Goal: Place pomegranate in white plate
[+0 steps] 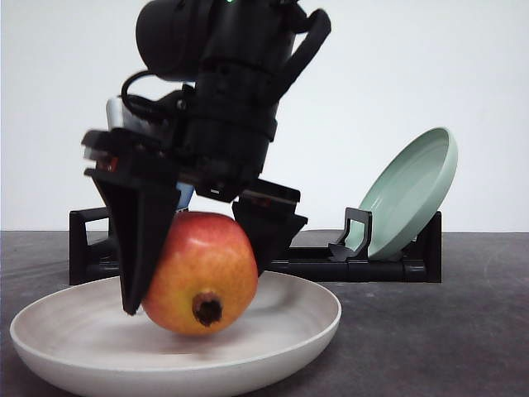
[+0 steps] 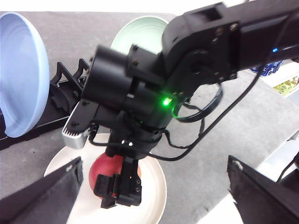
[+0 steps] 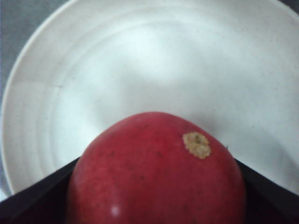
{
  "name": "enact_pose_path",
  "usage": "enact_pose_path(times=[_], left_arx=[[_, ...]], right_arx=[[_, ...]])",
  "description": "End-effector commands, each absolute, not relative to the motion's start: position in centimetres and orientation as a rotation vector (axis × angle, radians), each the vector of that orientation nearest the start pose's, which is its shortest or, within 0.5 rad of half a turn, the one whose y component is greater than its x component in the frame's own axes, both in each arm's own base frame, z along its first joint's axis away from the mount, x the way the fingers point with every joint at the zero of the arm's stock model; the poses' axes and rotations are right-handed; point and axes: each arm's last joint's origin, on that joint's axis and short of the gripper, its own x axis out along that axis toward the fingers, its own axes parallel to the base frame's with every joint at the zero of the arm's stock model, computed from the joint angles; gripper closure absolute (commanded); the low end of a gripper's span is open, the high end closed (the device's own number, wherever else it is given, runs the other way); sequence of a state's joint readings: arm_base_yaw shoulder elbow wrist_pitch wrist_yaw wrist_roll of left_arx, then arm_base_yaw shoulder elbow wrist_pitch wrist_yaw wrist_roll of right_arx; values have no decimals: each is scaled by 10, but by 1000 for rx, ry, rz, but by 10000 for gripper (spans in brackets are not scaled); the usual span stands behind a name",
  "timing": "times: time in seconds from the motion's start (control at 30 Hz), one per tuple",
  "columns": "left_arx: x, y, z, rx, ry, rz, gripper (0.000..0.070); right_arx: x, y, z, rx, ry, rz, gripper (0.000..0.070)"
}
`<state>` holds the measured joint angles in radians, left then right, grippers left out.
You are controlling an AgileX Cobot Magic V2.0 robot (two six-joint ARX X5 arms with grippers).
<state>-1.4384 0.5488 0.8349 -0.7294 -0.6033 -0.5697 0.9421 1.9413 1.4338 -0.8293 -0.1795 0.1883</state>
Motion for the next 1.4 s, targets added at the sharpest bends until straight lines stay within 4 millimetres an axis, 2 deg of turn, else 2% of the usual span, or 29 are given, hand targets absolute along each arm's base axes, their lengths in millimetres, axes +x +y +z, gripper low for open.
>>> enact_pose_path(times=[0.0,0.4,0.47,0.6,0.8,0.93,1.07,1.2,1.37], left_arx=[[28,-94,332,-153,451,-731,110],[28,-94,332,-173,457,-728,110],[28,-94,332,-173,457,-728,110],[28,-94,332,-174,457,-728,110],[28,-94,332,-178,459,-727,110],[28,-94,332,-180,459,-727,110],[28,-94,332,-181,460,-727,110],[28,-94,332,-181,460,-726,110],[28,-94,332,-189,463,-725,110]], right_arx=[[220,319,187,-373,1367,817,233],[221,320,173,-395,1415,800,229],[221,320,173,-395,1412,801,191],[220,321,173,-393,1409,804,17],[220,318,180,-411,1397,823,0],[217,313,199,-412,1348,851,0],[213,300,229,-413,1278,841,0],[203,278,268,-398,1218,845,0],[176,240,322,-361,1131,866,0]])
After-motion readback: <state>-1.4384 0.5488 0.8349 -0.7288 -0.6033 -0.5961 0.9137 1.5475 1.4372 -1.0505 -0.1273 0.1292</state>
